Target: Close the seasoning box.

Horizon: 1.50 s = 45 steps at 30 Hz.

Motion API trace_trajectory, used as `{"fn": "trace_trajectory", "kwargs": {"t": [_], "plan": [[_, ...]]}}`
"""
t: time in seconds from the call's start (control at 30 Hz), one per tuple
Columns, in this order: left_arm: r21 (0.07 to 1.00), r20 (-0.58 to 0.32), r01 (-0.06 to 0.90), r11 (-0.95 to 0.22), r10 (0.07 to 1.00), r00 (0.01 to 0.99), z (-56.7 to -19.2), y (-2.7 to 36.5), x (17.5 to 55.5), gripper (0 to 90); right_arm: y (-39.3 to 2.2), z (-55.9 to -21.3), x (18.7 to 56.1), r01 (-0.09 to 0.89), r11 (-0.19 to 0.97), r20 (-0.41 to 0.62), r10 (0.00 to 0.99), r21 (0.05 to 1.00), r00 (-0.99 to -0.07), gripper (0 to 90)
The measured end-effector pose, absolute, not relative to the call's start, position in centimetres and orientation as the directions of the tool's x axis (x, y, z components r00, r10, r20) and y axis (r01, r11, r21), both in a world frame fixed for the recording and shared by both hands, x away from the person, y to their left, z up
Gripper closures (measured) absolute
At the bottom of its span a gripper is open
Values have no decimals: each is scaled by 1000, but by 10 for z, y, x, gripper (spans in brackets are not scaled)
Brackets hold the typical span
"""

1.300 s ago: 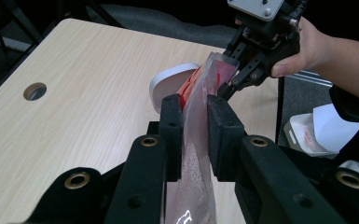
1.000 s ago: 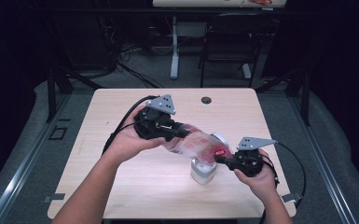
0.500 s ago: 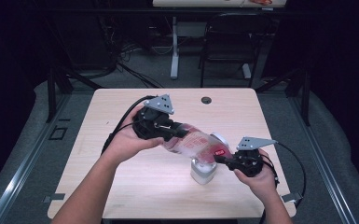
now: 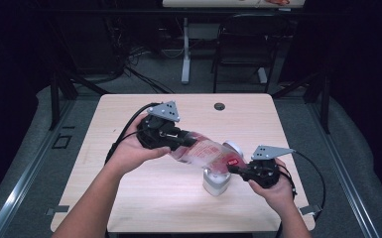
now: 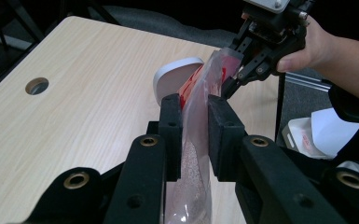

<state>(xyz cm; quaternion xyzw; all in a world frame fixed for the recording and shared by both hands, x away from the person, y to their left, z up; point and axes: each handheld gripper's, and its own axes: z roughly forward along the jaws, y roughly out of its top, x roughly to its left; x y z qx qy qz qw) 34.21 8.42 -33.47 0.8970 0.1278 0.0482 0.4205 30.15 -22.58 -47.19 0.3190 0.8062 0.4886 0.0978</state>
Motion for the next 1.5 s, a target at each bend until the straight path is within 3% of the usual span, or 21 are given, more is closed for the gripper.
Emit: {"fn": "trace_trajectory", "kwargs": {"t": [1.5], "plan": [[779, -78, 263, -569, 328, 942, -359, 115, 347, 769, -223, -470, 301, 401, 280, 166, 601, 872, -782, 837]]}}
